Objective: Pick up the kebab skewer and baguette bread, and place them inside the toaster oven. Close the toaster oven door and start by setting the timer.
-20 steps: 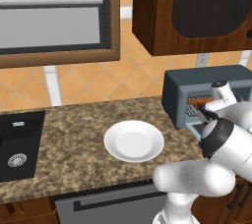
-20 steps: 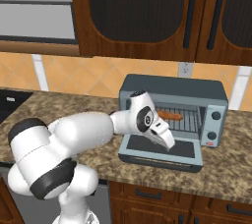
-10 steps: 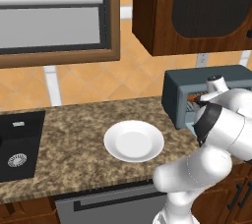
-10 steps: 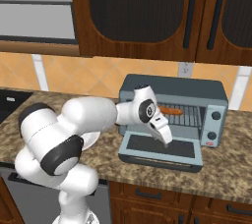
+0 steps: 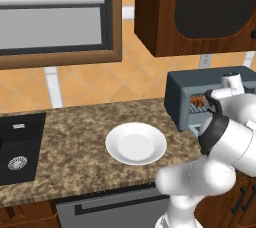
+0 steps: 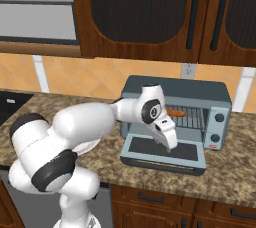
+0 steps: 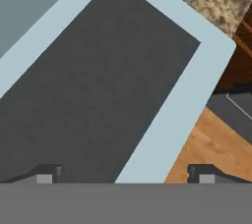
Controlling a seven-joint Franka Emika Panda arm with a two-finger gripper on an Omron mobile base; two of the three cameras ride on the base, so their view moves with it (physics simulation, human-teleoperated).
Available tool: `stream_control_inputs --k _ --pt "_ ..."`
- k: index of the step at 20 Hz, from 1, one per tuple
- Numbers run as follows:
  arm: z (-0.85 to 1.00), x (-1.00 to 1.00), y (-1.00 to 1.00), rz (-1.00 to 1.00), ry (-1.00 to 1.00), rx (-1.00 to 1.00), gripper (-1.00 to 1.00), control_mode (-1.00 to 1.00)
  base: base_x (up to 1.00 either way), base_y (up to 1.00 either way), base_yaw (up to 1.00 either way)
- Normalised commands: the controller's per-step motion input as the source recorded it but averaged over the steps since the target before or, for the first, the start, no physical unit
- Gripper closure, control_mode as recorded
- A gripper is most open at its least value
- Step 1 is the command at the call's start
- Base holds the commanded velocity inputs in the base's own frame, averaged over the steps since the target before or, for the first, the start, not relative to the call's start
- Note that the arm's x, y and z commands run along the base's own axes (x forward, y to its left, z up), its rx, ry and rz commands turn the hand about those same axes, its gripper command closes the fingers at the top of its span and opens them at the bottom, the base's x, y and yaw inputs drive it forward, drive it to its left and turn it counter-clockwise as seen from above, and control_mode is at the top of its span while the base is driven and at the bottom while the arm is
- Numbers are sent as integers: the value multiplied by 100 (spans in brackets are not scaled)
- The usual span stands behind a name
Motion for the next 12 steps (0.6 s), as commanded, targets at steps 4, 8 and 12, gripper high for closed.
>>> stream_control_inputs --k 4,8,12 --pt "12 -100 20 22 -4 8 -100 -100 0 0 0" --pt "-3 -92 33 35 0 10 -100 -100 0 0 0" --pt "-17 -36 34 46 0 12 -100 -100 0 0 0"
